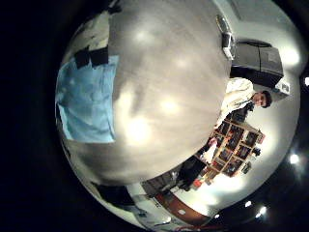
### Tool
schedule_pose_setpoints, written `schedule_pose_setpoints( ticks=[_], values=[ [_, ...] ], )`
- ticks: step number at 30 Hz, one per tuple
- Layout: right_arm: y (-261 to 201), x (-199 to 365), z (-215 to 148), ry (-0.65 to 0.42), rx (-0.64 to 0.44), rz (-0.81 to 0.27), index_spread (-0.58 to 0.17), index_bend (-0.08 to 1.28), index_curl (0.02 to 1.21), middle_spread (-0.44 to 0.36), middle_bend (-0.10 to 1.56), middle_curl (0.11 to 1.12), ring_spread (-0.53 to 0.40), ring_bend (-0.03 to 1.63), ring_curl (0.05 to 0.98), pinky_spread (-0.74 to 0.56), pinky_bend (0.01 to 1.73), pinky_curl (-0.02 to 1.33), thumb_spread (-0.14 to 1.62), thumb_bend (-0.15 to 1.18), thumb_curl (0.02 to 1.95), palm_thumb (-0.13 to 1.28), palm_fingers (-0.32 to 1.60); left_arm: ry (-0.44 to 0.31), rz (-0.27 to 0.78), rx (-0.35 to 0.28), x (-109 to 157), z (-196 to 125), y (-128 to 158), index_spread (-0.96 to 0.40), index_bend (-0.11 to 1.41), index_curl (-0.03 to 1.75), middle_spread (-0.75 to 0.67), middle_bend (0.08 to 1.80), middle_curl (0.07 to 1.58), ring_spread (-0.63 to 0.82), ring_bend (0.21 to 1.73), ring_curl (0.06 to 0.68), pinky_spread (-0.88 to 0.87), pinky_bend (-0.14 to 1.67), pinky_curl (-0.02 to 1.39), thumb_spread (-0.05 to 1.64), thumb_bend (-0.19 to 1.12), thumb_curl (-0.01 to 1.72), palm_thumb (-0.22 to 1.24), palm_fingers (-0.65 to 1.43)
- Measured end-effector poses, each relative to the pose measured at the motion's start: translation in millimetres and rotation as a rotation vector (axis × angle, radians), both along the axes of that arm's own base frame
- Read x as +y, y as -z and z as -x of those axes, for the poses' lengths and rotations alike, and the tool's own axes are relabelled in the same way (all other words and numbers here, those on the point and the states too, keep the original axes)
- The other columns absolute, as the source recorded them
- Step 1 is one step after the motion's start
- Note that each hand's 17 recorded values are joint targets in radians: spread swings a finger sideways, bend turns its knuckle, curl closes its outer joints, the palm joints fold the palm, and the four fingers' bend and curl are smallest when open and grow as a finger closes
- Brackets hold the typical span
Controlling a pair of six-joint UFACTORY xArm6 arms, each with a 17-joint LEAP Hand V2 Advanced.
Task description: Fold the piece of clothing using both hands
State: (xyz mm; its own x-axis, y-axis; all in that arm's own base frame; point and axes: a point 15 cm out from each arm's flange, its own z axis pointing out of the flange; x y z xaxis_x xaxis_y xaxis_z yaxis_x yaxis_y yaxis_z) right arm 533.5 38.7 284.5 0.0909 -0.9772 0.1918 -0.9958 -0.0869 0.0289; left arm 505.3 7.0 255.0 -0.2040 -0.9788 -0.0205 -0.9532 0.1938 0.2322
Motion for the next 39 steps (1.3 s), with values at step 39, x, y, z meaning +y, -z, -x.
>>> schedule_pose_setpoints(
  ticks=[39],
  values=[
    [62, -69, 92, -0.036, 0.263, 0.014, -0.370, 0.17, 0.38, -0.066, 0.34, 0.37, 0.037, 0.61, 0.296, 0.32, 0.68, 0.25, 1.26, -0.02, 0.27, 0.30, 0.04, 0.069, 0.064, 0.007, -42, 86, 64, -0.09, 0.19, 0.59, 0.07, 0.18, 0.42, 0.20, 0.64, 0.255, 0.27, 0.23, 0.47, 1.16, -0.02, 0.39, 0.55, 0.23]
  ],
)
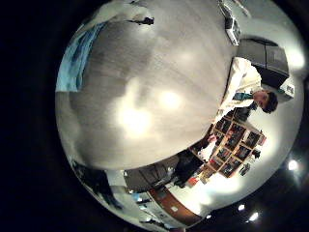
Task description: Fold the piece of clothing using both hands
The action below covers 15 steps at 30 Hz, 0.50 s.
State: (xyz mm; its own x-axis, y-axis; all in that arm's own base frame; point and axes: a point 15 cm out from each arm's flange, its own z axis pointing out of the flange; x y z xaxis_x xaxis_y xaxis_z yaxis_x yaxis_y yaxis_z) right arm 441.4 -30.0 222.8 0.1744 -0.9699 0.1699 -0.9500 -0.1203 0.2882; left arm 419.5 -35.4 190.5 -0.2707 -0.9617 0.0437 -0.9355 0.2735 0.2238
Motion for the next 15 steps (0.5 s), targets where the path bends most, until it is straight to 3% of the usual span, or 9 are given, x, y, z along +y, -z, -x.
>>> schedule_pose_setpoints(
  ticks=[15],
  values=[
    [61, 20, 0, -0.035, 0.126, 0.011, -0.321, 0.15, 0.31, -0.009, 0.29, 0.36, 0.057, 0.58, 0.272, 0.31, 0.61, 0.24, 1.10, -0.02, 0.30, 0.35, 0.11, -0.008, -0.011, 0.003, 8, -6, 0, -0.08, 0.19, 0.54, 0.07, 0.18, 0.37, 0.22, 0.62, 0.240, 0.28, 0.22, 0.44, 1.16, -0.02, 0.39, 0.55, 0.25]
  ],
)
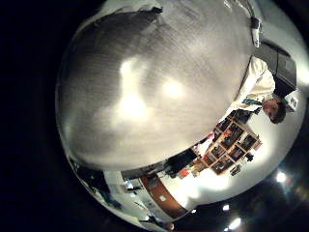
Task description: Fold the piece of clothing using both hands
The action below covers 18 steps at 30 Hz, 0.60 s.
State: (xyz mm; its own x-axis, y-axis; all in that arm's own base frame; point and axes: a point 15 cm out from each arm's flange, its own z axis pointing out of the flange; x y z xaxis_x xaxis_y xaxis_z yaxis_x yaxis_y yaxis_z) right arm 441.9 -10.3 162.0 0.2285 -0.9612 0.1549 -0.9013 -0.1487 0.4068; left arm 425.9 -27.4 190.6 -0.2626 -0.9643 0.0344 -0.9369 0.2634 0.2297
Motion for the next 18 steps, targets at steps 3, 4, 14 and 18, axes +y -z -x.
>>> schedule_pose_setpoints(
  ticks=[3, 4, 14, 18],
  values=[
    [0.8, 1.1, -0.4, -0.005, 0.001, 0.001, -0.281, 0.16, 0.30, -0.040, 0.34, 0.37, -0.024, 0.65, 0.281, 0.22, 0.59, 0.23, 1.09, -0.01, 0.32, 0.41, 0.26, -0.002, -0.004, -0.004, 1.9, -3.2, -1.6, -0.08, 0.19, 0.53, 0.07, 0.18, 0.37, 0.23, 0.61, 0.238, 0.28, 0.22, 0.44, 1.16, -0.02, 0.39, 0.55, 0.25],
    [0.3, 1.3, -1.4, -0.008, -0.002, 0.003, -0.277, 0.15, 0.30, -0.044, 0.35, 0.37, -0.033, 0.66, 0.281, 0.21, 0.59, 0.23, 1.09, -0.01, 0.32, 0.41, 0.27, -0.002, -0.004, -0.005, 1.9, -4.7, -1.9, -0.08, 0.19, 0.53, 0.07, 0.18, 0.37, 0.23, 0.61, 0.237, 0.28, 0.22, 0.44, 1.16, -0.02, 0.39, 0.55, 0.25],
    [-4.3, -0.3, -3.3, -0.029, -0.010, 0.016, -0.372, 0.22, 0.32, -0.225, 0.61, 0.49, -0.289, 0.99, 0.404, -0.42, 0.88, 0.27, 1.08, -0.01, 0.36, 0.57, 1.02, -0.008, -0.006, 0.002, 5.4, -8.9, -1.7, -0.08, 0.19, 0.51, 0.08, 0.18, 0.35, 0.24, 0.61, 0.232, 0.28, 0.21, 0.42, 1.16, -0.02, 0.39, 0.55, 0.26],
    [-7.1, -1.7, -4.6, -0.049, -0.015, 0.036, -0.428, 0.37, 0.41, -0.264, 0.74, 0.56, -0.284, 1.03, 0.452, -0.48, 0.92, 0.31, 1.07, 0.00, 0.38, 0.64, 1.25, -0.009, -0.006, 0.002, 6.0, -10.0, -2.0, -0.08, 0.19, 0.50, 0.07, 0.18, 0.35, 0.24, 0.60, 0.230, 0.28, 0.21, 0.42, 1.16, -0.02, 0.39, 0.55, 0.26]
  ],
)
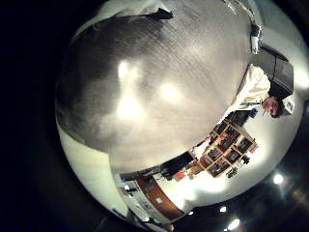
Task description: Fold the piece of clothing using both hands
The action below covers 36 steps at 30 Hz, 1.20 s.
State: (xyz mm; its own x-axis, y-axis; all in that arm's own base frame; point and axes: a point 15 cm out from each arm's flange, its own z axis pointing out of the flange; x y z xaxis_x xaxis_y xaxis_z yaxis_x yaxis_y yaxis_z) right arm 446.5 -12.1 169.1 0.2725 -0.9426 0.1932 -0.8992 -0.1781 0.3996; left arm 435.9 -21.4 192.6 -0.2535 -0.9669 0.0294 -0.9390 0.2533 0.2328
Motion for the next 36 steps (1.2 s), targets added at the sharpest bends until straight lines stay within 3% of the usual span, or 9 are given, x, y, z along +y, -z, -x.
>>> schedule_pose_setpoints(
  ticks=[7, 13, 20, 36],
  values=[
    [-5, 3, -3, -0.045, -0.011, 0.037, -0.416, 0.72, 0.60, -0.225, 0.96, 0.67, -0.251, 1.13, 0.519, -0.42, 1.09, 0.41, 1.04, 0.00, 0.43, 0.80, 1.31, -0.001, 0.000, 0.002, 0, 0, 1, -0.08, 0.19, 0.49, 0.07, 0.18, 0.35, 0.23, 0.60, 0.225, 0.28, 0.20, 0.41, 1.16, -0.02, 0.39, 0.55, 0.27],
    [-11, 4, 4, -0.076, 0.022, 0.078, -0.365, 0.91, 0.72, -0.186, 1.12, 0.74, -0.232, 1.25, 0.585, -0.33, 1.23, 0.50, 0.99, 0.01, 0.49, 0.94, 1.23, -0.001, 0.004, 0.003, -1, 1, 0, -0.08, 0.20, 0.49, 0.07, 0.18, 0.34, 0.23, 0.59, 0.223, 0.28, 0.20, 0.40, 1.16, -0.02, 0.39, 0.56, 0.27],
    [-35, 14, 2, -0.099, -0.004, 0.093, -0.320, 1.01, 0.79, -0.156, 1.22, 0.78, -0.222, 1.32, 0.643, -0.27, 1.33, 0.57, 0.97, 0.01, 0.57, 1.04, 1.14, 0.002, 0.005, 0.008, -1, 5, -6, -0.08, 0.19, 0.49, 0.07, 0.18, 0.34, 0.23, 0.59, 0.220, 0.28, 0.20, 0.40, 1.16, -0.02, 0.39, 0.56, 0.27],
    [-71, -14, 13, -0.050, -0.081, 0.081, -0.277, 1.09, 0.84, -0.132, 1.30, 0.82, -0.224, 1.36, 0.726, -0.21, 1.36, 0.68, 1.00, -0.01, 0.73, 1.07, 1.08, 0.043, 0.094, 0.045, -30, 26, -20, -0.08, 0.19, 0.48, 0.06, 0.18, 0.34, 0.23, 0.58, 0.218, 0.28, 0.20, 0.39, 1.16, -0.02, 0.39, 0.56, 0.28]
  ],
)
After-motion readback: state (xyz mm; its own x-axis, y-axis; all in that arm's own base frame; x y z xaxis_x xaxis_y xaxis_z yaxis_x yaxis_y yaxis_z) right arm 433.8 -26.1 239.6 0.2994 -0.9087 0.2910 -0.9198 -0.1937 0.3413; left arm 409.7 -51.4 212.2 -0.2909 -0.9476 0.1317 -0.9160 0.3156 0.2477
